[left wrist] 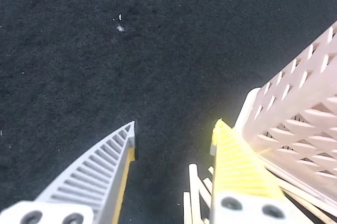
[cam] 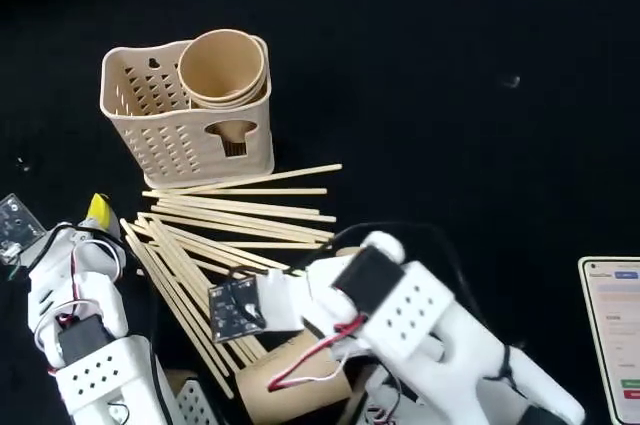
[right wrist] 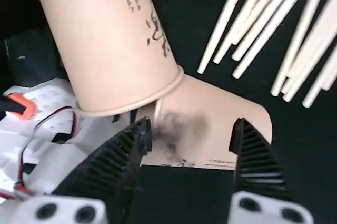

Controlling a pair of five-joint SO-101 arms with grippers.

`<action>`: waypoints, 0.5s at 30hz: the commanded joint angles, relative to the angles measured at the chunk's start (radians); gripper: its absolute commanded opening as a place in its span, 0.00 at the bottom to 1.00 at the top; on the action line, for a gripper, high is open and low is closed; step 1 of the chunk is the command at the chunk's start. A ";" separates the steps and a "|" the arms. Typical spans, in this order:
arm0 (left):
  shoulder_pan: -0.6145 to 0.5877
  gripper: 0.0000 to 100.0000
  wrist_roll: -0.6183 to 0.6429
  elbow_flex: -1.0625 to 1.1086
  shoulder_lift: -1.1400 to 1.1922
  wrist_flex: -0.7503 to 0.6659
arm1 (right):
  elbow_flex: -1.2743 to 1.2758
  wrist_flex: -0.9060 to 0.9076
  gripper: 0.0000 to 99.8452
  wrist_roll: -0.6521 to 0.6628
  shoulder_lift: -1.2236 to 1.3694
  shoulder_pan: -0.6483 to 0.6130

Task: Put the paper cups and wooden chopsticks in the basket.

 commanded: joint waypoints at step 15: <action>0.005 0.23 -0.006 -0.035 -0.014 -0.005 | -0.004 -0.020 0.26 0.161 0.139 0.230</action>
